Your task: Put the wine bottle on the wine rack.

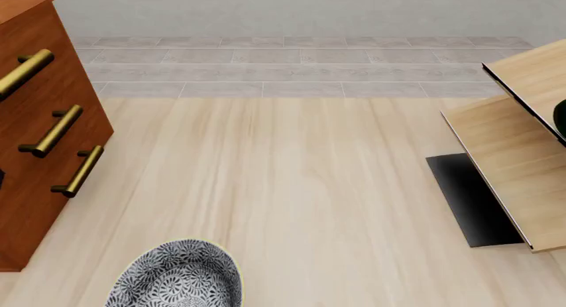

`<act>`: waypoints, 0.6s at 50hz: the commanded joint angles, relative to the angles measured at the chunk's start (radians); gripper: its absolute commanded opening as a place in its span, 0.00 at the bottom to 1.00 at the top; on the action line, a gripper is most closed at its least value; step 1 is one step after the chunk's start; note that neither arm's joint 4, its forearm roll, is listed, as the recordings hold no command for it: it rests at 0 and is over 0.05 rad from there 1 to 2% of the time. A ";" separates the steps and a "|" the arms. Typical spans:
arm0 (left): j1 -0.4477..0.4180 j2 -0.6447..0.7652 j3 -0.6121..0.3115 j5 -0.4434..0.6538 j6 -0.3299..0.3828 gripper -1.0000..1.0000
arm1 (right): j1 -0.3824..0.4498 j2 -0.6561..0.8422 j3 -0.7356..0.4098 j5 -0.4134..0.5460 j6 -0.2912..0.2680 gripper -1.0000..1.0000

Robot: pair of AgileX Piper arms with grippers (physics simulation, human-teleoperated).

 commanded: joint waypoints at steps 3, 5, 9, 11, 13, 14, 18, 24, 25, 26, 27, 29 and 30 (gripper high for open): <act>0.015 0.000 -0.033 0.030 -0.002 1.00 | -0.005 -0.048 -0.024 0.065 -0.003 1.00; 0.017 0.000 -0.037 0.035 0.003 1.00 | -0.009 -0.053 -0.034 0.074 -0.001 1.00; 0.021 0.000 -0.048 0.046 -0.002 1.00 | -0.009 -0.062 -0.037 0.087 -0.003 1.00; 0.017 0.000 -0.055 0.052 0.001 1.00 | -0.008 -0.066 -0.046 0.099 -0.005 1.00; 0.017 0.000 -0.057 0.056 0.007 1.00 | -0.006 -0.063 -0.056 0.103 -0.011 1.00; 0.020 0.000 -0.064 0.061 -0.002 1.00 | -0.005 -0.064 -0.064 0.108 -0.012 1.00; 0.022 0.000 -0.079 0.079 -0.001 1.00 | -0.001 -0.063 -0.088 0.120 -0.015 1.00; 0.023 0.000 -0.100 0.103 -0.002 1.00 | 0.003 -0.073 -0.098 0.139 -0.014 1.00; 0.020 0.000 -0.109 0.109 0.001 1.00 | 0.000 -0.077 -0.102 0.146 -0.014 1.00; 0.022 0.000 -0.116 0.117 -0.003 1.00 | 0.000 -0.080 -0.106 0.151 -0.012 1.00; 0.023 0.000 -0.120 0.121 -0.002 1.00 | 0.000 -0.081 -0.108 0.154 -0.012 1.00; 0.026 0.000 -0.136 0.137 -0.005 1.00 | 0.000 -0.085 -0.120 0.167 -0.019 1.00; 0.026 0.000 -0.137 0.137 -0.005 1.00 | 0.000 -0.085 -0.120 0.167 -0.019 1.00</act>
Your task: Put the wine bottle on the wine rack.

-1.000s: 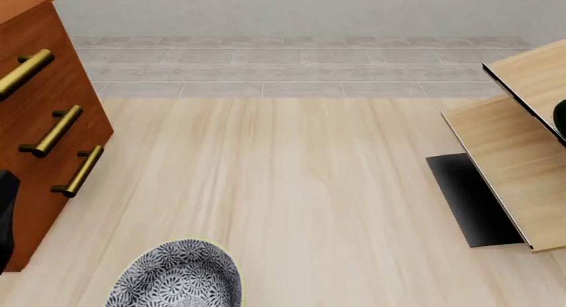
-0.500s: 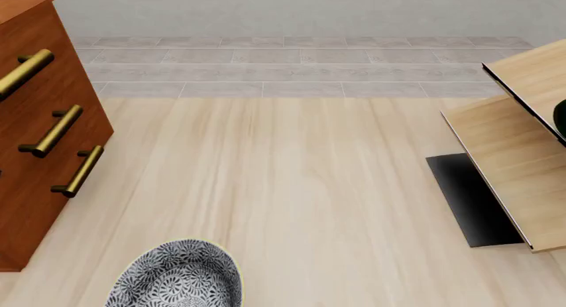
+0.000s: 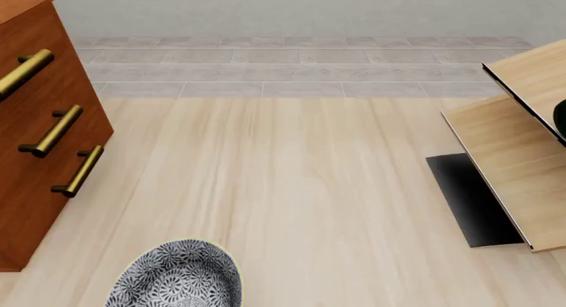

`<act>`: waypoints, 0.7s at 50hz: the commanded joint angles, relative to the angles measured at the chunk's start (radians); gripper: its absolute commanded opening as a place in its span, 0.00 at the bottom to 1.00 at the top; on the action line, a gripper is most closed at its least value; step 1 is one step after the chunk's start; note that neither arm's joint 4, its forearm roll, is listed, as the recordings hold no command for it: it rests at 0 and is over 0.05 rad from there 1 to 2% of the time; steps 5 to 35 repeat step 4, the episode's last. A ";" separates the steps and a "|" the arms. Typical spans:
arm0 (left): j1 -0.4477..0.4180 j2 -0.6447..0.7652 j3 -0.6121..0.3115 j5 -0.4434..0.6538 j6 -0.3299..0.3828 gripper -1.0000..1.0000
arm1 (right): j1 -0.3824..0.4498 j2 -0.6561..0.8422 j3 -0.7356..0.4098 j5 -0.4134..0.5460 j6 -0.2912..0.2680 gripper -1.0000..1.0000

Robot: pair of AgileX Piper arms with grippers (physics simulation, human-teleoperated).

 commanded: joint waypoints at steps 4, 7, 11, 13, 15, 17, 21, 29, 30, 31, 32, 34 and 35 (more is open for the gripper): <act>0.005 0.000 -0.065 0.061 0.008 1.00 | -0.006 -0.012 -0.071 0.055 -0.010 1.00; 0.005 0.000 -0.065 0.061 0.008 1.00 | -0.006 -0.012 -0.071 0.055 -0.010 1.00; 0.005 0.000 -0.065 0.061 0.008 1.00 | -0.006 -0.012 -0.071 0.055 -0.010 1.00; 0.005 0.000 -0.065 0.061 0.008 1.00 | -0.006 -0.012 -0.071 0.055 -0.010 1.00; 0.005 0.000 -0.065 0.061 0.008 1.00 | -0.006 -0.012 -0.071 0.055 -0.010 1.00; 0.005 0.000 -0.065 0.061 0.008 1.00 | -0.006 -0.012 -0.071 0.055 -0.010 1.00; 0.005 0.000 -0.065 0.061 0.008 1.00 | -0.006 -0.012 -0.071 0.055 -0.010 1.00; 0.005 0.000 -0.065 0.061 0.008 1.00 | -0.006 -0.012 -0.071 0.055 -0.010 1.00; 0.005 0.000 -0.065 0.061 0.008 1.00 | -0.006 -0.012 -0.071 0.055 -0.010 1.00; 0.005 0.000 -0.065 0.061 0.008 1.00 | -0.006 -0.012 -0.071 0.055 -0.010 1.00; 0.005 0.000 -0.065 0.061 0.008 1.00 | -0.006 -0.012 -0.071 0.055 -0.010 1.00; 0.005 0.000 -0.065 0.061 0.008 1.00 | -0.006 -0.012 -0.071 0.055 -0.010 1.00; 0.005 0.000 -0.065 0.061 0.008 1.00 | -0.006 -0.012 -0.071 0.055 -0.010 1.00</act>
